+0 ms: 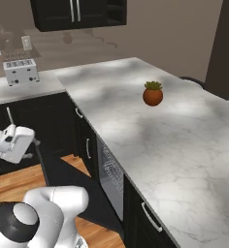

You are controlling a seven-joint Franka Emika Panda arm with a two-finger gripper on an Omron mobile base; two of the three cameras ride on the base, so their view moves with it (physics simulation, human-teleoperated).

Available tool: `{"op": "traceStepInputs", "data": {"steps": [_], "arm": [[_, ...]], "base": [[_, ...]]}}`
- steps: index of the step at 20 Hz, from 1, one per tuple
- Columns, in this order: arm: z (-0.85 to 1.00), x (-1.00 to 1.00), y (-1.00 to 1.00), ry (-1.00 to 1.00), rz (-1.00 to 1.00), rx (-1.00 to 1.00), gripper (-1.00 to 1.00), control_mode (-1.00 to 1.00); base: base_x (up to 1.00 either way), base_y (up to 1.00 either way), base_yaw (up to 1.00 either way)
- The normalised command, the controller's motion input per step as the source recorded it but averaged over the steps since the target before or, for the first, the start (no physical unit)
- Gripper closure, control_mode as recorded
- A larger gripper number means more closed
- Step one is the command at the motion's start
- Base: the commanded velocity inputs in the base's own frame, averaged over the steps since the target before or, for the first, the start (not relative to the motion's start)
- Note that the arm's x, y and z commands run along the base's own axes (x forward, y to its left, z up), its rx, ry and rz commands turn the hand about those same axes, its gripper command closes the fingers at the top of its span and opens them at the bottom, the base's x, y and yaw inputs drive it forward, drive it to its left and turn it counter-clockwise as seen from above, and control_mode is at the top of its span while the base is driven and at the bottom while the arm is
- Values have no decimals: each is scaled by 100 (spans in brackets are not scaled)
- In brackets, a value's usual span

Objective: Open the dishwasher door and pull out the top rack.

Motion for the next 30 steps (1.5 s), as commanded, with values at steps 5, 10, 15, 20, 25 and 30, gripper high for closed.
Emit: {"op": "traceStepInputs", "data": {"steps": [5,10,15,20,25,30], "arm": [[-8,15,-8,-1,0,-1,-100,-100],[-21,11,-2,-5,0,-6,-100,-100],[-29,17,-10,-2,0,-5,-100,-100],[-11,40,-20,0,0,0,-100,-100],[-1,47,-27,2,0,0,-100,-100],[-20,40,-18,6,0,0,-100,-100]], "base": [[0,0,0],[0,0,0],[0,0,0],[0,0,0],[0,0,0],[0,0,0]]}}
